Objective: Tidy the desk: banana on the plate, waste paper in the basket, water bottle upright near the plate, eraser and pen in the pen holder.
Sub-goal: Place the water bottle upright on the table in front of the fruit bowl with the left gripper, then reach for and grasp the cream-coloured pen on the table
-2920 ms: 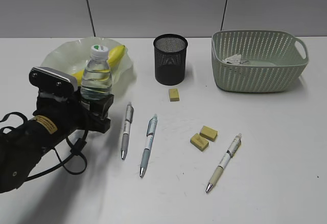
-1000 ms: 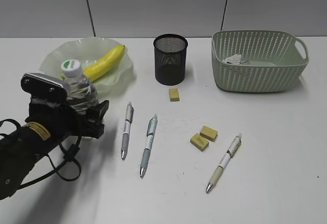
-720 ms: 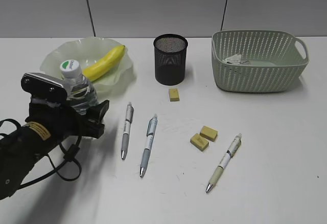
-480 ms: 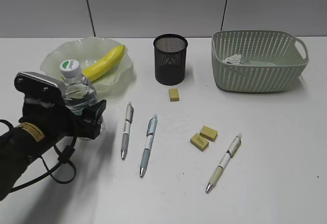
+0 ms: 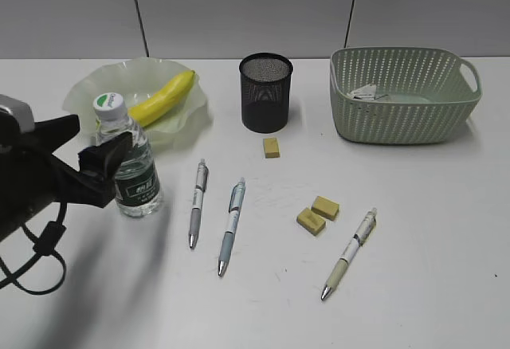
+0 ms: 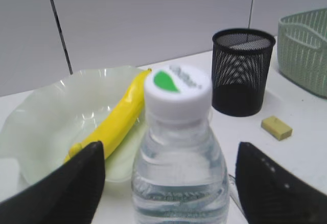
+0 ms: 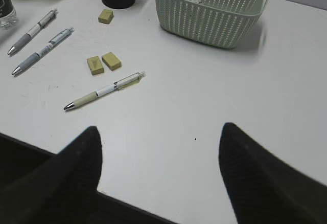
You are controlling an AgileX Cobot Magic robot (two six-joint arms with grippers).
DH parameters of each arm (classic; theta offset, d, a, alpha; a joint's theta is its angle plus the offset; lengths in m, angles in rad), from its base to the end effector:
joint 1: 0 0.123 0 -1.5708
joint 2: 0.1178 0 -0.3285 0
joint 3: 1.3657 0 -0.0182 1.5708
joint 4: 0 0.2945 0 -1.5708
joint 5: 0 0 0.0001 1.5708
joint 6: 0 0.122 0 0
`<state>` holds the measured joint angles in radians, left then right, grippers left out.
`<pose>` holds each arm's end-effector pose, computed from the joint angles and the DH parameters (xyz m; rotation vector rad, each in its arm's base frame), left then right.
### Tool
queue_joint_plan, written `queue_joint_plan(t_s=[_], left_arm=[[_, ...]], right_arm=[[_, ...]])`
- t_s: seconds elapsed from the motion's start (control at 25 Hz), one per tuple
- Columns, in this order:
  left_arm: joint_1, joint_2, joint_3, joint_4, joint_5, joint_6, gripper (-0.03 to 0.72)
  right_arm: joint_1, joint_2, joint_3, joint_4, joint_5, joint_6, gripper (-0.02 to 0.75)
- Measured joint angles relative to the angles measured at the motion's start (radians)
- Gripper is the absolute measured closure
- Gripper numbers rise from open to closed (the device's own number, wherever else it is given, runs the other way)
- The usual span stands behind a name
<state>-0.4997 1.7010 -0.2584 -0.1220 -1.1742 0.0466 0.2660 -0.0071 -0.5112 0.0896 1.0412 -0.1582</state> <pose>0.2528 -0.1224 0.1354 0.3545 1.7249 -0.2661 0.0126 0.0132 0.2907 -0.4266 1.9617 0.1755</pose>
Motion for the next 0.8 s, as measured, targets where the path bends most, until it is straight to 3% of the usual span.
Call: queue_joint_plan(t_s=[0.16,0.36,0.64,0.8], left_arm=[[0.0,-0.2,-0.005,0.0,0.221,0.0,0.099],[0.0,-0.486,-0.059,0.0,0.667,0.0,0.116],[0.0,-0.823,-0.307,0.016,1.429,0.0,0.135],[-0.002,-0.982,-0.414,0.018,1.735,0.0,0.136]], right_arm=[[0.0,0.0,0.0,0.0,0.0,0.0,0.176],[0.0,0.0,0.0,0.0,0.0,0.0,0.176],[0.0,0.0,0.0,0.0,0.0,0.0,0.176],[0.0,0.0,0.0,0.0,0.0,0.0,0.176]])
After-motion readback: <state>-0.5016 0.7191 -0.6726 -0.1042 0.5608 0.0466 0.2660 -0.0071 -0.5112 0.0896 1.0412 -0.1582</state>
